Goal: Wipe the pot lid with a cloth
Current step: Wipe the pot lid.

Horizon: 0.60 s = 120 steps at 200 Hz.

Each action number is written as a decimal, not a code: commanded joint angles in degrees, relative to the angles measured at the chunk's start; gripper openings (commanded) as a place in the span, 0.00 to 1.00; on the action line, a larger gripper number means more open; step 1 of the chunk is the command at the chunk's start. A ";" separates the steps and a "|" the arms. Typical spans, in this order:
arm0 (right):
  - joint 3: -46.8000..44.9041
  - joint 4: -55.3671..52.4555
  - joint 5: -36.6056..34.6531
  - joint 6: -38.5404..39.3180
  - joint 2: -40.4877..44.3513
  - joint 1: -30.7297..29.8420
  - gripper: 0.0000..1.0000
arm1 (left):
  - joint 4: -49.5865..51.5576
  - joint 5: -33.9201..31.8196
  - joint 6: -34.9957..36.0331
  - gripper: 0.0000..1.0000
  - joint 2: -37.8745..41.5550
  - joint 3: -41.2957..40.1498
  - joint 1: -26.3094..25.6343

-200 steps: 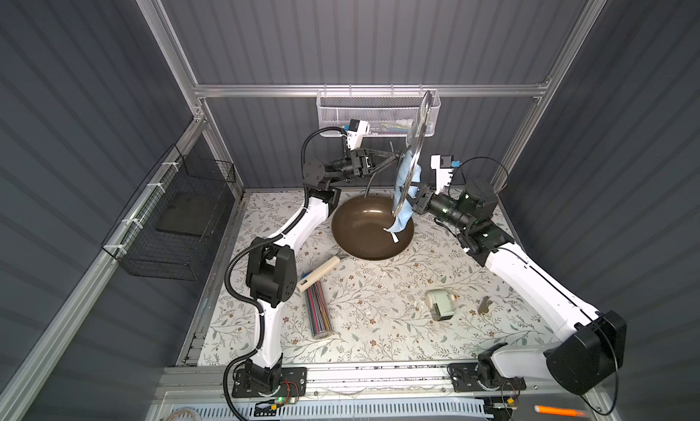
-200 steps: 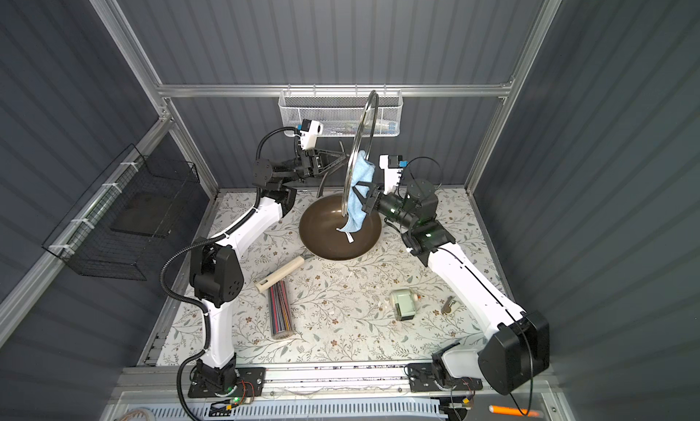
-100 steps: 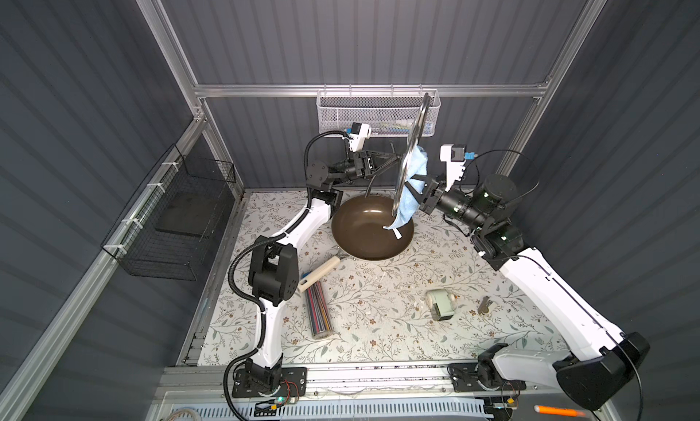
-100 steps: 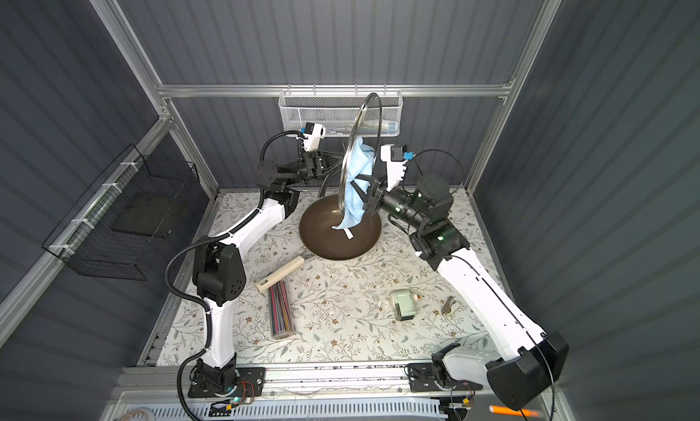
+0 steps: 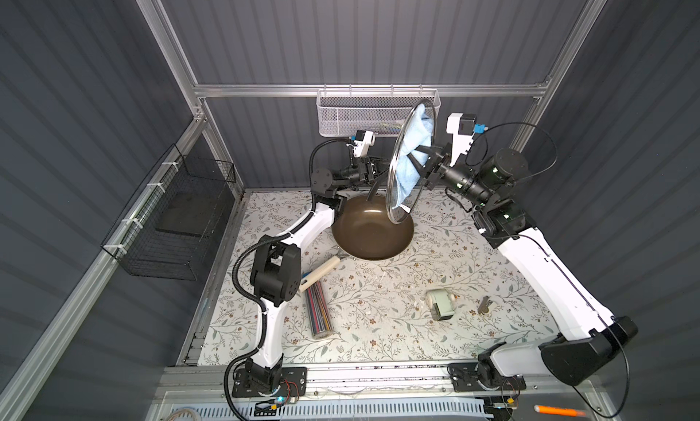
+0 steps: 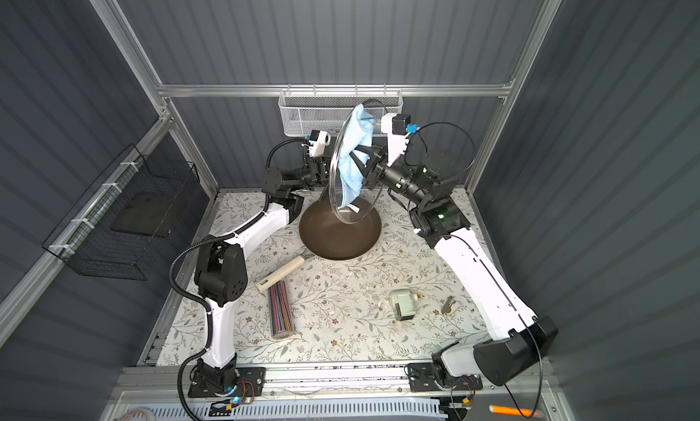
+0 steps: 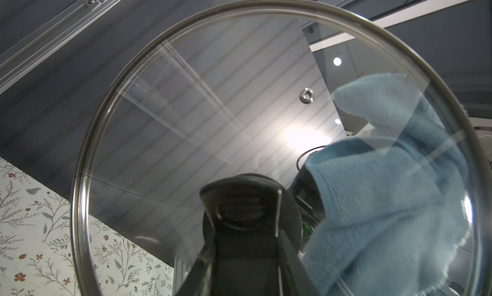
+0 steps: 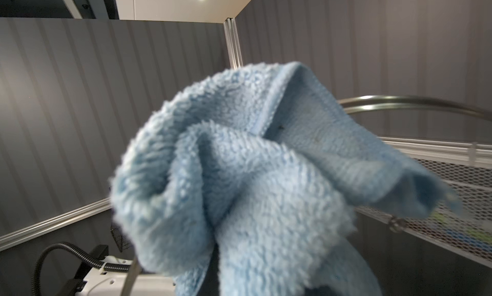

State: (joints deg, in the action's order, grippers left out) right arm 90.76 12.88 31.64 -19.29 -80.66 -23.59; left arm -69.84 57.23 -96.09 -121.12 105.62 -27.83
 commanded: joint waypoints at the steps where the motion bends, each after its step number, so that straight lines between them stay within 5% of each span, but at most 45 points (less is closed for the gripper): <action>1: 0.65 1.83 -1.11 -2.55 -3.67 3.69 0.00 | -9.49 -1.01 0.91 0.00 5.73 0.81 -2.12; 47: 0.54 3.77 0.00 -7.75 -8.60 8.11 0.00 | -11.22 -1.49 -0.14 0.00 6.54 1.11 -2.13; 120: -11.38 6.42 1.86 -11.25 -4.79 4.86 0.00 | -10.83 -2.25 -1.02 0.00 3.84 6.44 -1.08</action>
State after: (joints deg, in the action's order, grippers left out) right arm 83.55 20.14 31.62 -29.39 -86.48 -15.70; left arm -70.83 56.86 -96.31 -120.99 105.32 -27.83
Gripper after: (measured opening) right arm 0.075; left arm 0.325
